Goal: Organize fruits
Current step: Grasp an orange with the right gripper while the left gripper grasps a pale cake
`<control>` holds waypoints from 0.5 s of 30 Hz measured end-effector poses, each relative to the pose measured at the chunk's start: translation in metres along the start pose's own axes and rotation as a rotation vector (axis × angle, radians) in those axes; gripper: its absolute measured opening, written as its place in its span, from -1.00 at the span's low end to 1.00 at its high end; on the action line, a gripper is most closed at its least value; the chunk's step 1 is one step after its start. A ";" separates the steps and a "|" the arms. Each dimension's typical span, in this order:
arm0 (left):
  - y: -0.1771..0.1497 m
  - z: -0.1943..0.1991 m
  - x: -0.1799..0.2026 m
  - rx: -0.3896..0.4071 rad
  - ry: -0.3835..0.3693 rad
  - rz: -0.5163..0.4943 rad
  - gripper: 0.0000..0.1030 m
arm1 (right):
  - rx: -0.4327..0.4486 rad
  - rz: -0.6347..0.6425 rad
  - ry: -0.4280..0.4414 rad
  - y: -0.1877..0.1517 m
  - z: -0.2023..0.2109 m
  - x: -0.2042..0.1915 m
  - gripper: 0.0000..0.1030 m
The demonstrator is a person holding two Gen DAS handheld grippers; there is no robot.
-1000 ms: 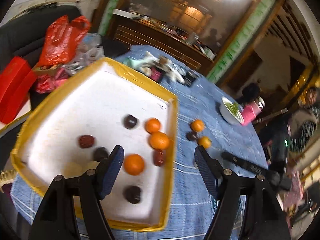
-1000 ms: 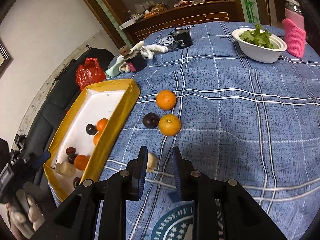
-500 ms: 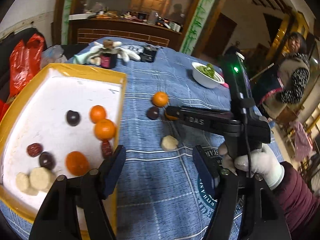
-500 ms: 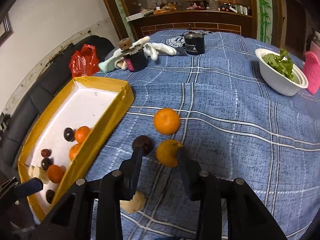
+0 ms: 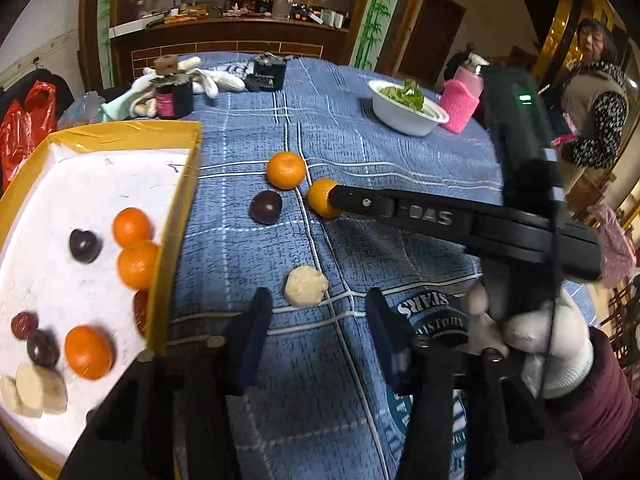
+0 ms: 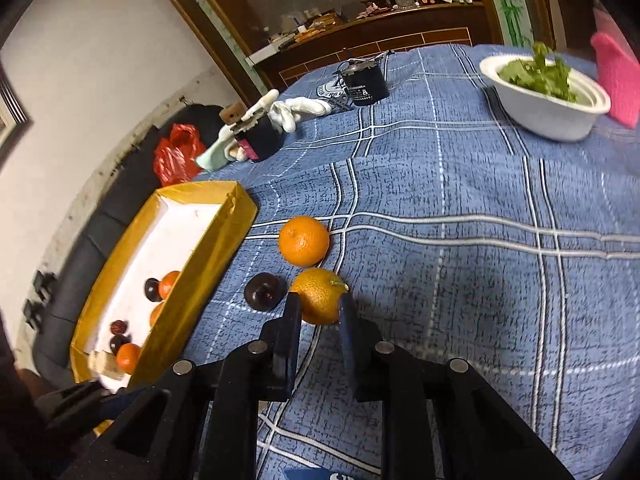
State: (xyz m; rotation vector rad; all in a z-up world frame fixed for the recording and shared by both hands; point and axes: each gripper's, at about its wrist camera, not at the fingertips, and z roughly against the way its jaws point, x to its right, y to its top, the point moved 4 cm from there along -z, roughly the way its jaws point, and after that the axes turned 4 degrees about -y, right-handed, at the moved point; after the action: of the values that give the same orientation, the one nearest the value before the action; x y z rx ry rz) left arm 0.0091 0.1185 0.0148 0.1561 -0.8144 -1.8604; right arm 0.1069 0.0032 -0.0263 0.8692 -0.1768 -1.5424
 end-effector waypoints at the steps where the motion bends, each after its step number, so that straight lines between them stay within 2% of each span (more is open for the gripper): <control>1: 0.001 -0.005 0.000 -0.007 0.006 -0.005 -0.16 | 0.002 -0.011 0.018 -0.001 0.001 0.003 -0.60; 8: 0.008 -0.036 -0.005 -0.038 0.056 -0.007 -0.19 | -0.003 -0.028 0.080 -0.002 0.002 0.010 -0.67; 9: 0.008 -0.040 -0.007 -0.043 0.062 -0.007 -0.35 | -0.004 -0.025 0.082 -0.002 0.003 0.010 -0.67; 10: 0.006 -0.045 -0.009 -0.057 0.070 -0.008 -0.42 | -0.004 -0.021 0.084 -0.002 0.002 0.010 -0.67; 11: 0.007 -0.044 -0.008 -0.035 0.074 -0.022 -0.48 | -0.005 -0.021 0.087 -0.002 0.002 0.011 -0.67; 15: 0.004 -0.044 -0.006 -0.024 0.087 -0.039 -0.48 | -0.003 -0.029 0.093 -0.002 0.002 0.012 -0.64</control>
State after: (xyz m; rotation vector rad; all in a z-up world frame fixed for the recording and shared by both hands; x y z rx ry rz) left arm 0.0353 0.1022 -0.0178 0.2378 -0.7335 -1.8858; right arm 0.1055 -0.0083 -0.0311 0.9424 -0.0946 -1.5256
